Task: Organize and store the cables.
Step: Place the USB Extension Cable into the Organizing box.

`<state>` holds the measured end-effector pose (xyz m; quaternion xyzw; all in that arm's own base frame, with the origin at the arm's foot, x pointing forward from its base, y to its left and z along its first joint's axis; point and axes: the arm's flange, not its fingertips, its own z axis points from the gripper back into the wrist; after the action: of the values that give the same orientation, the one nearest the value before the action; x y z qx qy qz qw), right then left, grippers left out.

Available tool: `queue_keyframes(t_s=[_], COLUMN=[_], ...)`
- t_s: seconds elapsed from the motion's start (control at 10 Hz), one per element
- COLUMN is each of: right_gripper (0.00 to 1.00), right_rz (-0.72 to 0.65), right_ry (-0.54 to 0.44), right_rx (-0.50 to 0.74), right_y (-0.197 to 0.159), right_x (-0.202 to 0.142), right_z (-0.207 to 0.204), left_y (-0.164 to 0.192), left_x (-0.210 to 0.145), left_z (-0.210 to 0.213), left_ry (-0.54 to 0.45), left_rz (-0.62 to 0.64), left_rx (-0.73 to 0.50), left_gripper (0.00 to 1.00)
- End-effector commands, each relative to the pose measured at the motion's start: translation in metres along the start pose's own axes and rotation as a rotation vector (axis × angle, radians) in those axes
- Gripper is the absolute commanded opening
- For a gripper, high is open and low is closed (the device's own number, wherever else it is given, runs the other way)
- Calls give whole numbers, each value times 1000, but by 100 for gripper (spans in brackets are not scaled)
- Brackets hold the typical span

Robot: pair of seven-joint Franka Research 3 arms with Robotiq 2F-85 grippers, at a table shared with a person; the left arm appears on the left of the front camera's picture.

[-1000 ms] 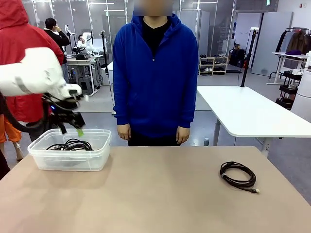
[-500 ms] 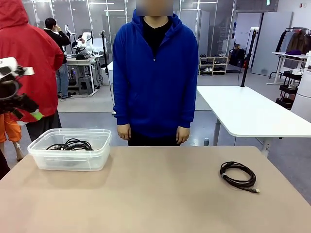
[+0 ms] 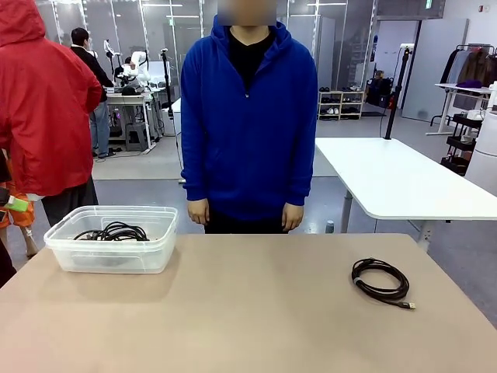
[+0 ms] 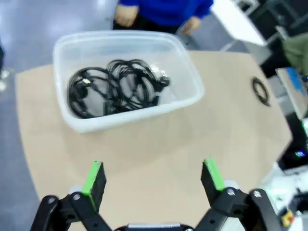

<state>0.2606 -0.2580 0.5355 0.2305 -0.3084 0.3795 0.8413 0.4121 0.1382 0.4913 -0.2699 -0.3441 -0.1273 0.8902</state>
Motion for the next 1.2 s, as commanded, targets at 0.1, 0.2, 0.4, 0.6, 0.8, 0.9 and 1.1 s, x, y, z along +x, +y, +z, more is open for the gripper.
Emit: queue_keyframes(t_s=[0.1, 0.2, 0.4, 0.6, 0.8, 0.9, 1.1], right_gripper=[100, 100, 100, 100, 100, 100, 100], right_rz=[-3, -3, -3, -3, -3, -3, -3], right_ry=[-2, -2, -2, -2, -2, -2, -2], right_rx=[1, 1, 1, 1, 1, 1, 1], right_y=[1, 1, 1, 1, 1, 1, 1], right_x=[2, 2, 2, 2, 2, 2, 2], right_z=[0, 0, 0, 0, 0, 0, 0], left_y=[-1, 2, -11, -11, -11, -11, -11], left_x=[-12, -15, -19, -19, -19, -19, -19], left_z=[20, 16, 14, 14, 14, 14, 14], left_ry=[106, 121, 71, 71, 71, 71, 71], left_rz=[-163, -198, -152, -152, -152, -152, -152], left_rx=[-246, -301, -250, -250, -250, -250, -250], left_gripper=[100, 100, 100, 100, 100, 100, 100])
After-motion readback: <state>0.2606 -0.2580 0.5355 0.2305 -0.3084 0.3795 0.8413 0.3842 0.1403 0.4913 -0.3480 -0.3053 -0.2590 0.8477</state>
